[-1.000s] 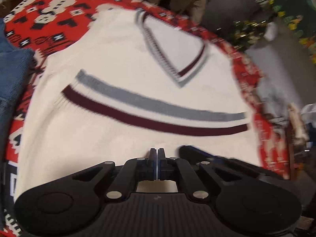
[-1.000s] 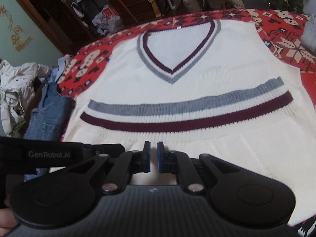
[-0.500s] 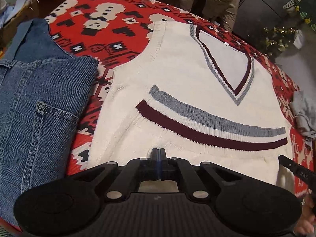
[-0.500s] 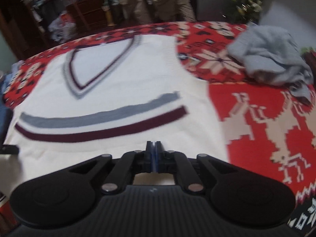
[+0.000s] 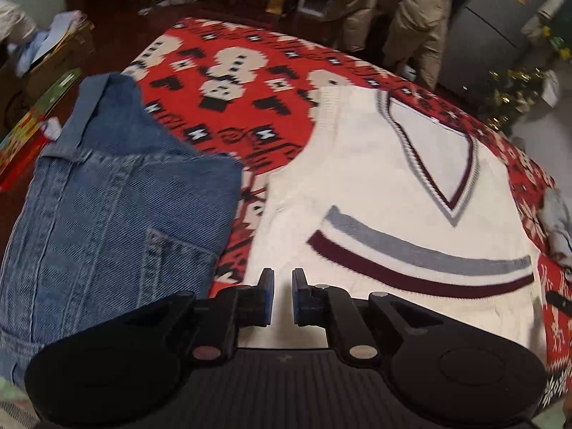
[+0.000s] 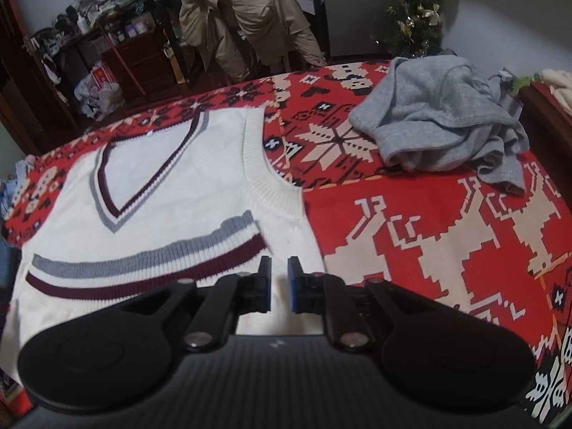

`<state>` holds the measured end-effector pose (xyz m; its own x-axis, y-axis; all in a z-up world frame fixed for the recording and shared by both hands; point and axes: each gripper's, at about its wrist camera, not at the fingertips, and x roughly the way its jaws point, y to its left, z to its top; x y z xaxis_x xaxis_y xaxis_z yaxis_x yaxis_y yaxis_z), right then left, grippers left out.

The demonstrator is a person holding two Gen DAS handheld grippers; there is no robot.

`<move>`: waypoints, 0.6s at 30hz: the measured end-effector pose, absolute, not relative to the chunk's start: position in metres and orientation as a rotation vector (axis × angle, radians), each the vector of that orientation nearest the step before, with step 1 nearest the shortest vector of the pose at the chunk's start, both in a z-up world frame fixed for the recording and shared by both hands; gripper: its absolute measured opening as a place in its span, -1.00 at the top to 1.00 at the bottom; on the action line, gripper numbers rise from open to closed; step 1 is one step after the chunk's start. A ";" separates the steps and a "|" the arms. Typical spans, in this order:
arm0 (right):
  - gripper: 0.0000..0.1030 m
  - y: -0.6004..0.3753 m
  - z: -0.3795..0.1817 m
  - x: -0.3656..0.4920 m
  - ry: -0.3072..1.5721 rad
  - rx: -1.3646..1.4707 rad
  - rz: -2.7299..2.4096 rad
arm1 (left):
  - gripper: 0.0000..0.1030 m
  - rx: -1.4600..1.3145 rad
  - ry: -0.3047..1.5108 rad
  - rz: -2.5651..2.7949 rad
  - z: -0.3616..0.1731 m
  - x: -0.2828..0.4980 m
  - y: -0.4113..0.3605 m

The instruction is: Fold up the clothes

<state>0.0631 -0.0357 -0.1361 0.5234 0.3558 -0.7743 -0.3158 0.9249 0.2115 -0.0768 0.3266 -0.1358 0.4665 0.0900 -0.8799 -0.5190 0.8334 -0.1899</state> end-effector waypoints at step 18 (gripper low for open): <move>0.36 -0.015 -0.155 0.083 0.921 -0.053 0.541 | 0.46 -0.305 1.014 0.295 -0.156 -0.045 0.318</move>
